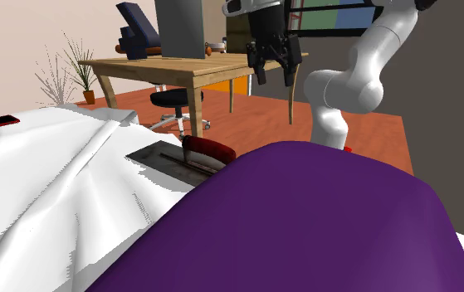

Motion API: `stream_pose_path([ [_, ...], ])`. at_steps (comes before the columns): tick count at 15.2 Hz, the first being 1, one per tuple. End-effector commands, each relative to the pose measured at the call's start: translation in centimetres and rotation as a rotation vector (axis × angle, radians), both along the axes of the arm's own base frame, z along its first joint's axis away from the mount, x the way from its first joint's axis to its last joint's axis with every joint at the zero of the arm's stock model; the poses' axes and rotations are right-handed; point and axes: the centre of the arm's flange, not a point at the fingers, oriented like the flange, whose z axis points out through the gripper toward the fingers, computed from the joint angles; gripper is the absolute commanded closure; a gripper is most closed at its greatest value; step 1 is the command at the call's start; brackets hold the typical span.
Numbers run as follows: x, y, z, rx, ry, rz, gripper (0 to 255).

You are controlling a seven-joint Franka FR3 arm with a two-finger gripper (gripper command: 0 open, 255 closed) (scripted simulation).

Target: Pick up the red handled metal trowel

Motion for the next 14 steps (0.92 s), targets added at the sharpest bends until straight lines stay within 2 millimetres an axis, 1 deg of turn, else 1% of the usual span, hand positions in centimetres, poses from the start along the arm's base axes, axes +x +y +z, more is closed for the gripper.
stream_pose_path([
  [1, 0.0, 0.0, 0.0, 0.0, 0.0, 0.0, 0],
  [7, 5.2, 0.0, -4.2, -0.074, -0.069, -0.232, 0],
  [10, 7.9, -0.6, -6.2, -0.112, -0.103, -0.348, 0],
  [14, 11.4, -2.0, -8.7, -0.161, -0.149, -0.502, 0],
])
